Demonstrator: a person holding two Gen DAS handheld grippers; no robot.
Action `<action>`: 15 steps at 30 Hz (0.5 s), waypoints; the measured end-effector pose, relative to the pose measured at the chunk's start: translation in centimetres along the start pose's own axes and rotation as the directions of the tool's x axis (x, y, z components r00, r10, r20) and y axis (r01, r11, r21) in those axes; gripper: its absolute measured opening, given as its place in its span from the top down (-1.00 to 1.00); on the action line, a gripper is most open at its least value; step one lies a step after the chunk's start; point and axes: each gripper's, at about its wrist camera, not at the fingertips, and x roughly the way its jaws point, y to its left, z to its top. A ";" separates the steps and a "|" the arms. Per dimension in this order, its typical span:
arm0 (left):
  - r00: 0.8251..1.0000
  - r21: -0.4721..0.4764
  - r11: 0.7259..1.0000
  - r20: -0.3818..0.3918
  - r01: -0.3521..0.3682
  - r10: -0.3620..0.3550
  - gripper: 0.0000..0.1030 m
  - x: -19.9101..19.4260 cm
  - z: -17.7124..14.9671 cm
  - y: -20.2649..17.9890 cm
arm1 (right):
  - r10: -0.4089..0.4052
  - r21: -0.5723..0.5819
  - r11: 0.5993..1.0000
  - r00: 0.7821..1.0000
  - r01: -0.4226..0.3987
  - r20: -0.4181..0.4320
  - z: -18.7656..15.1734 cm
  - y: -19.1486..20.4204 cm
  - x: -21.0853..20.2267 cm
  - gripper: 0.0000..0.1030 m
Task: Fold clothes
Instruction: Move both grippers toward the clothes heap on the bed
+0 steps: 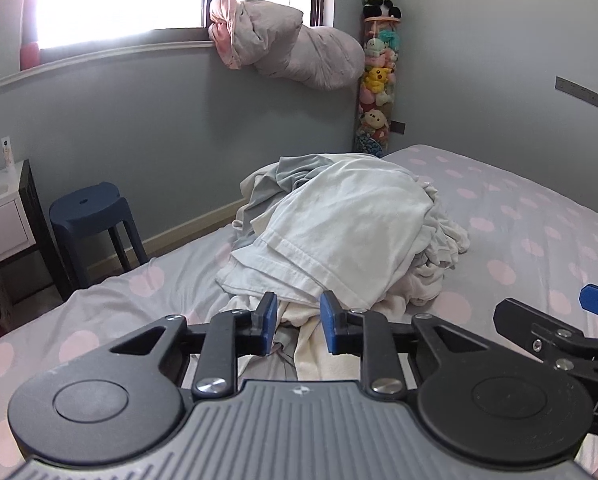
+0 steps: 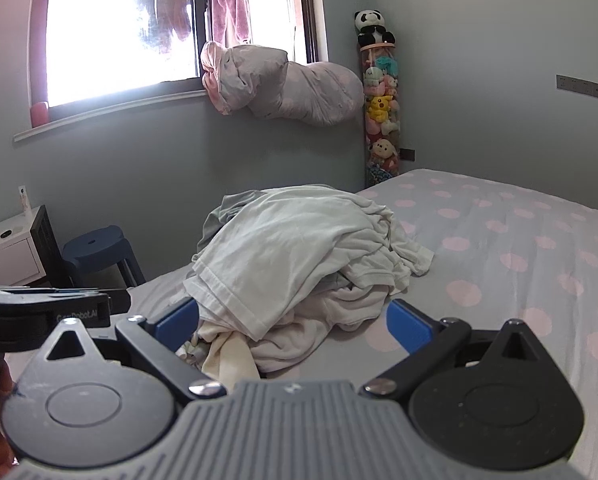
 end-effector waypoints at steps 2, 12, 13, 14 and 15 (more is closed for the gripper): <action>1.000 0.000 1.000 0.000 0.011 -0.011 0.52 0.0 0.1 0.0 | -0.001 -0.002 1.000 1.000 0.001 -0.003 0.0 0.0 0.1 -0.96; 1.000 0.005 1.000 0.010 0.030 -0.030 0.13 -0.4 0.5 -0.2 | 0.009 0.011 1.000 1.000 -0.009 -0.020 0.3 0.0 0.3 -0.96; 1.000 0.005 1.000 0.008 0.027 -0.027 0.13 -0.4 0.6 -0.2 | 0.009 0.012 1.000 1.000 -0.009 -0.021 0.3 -0.1 0.3 -0.96; 1.000 0.003 1.000 0.007 0.027 -0.027 0.13 -0.4 0.6 -0.3 | 0.009 0.013 1.000 1.000 -0.008 -0.022 0.3 -0.1 0.4 -0.96; 1.000 0.005 1.000 0.003 0.029 -0.029 0.12 -0.3 0.7 -0.4 | 0.008 0.014 1.000 1.000 -0.008 -0.023 0.3 -0.2 0.4 -0.96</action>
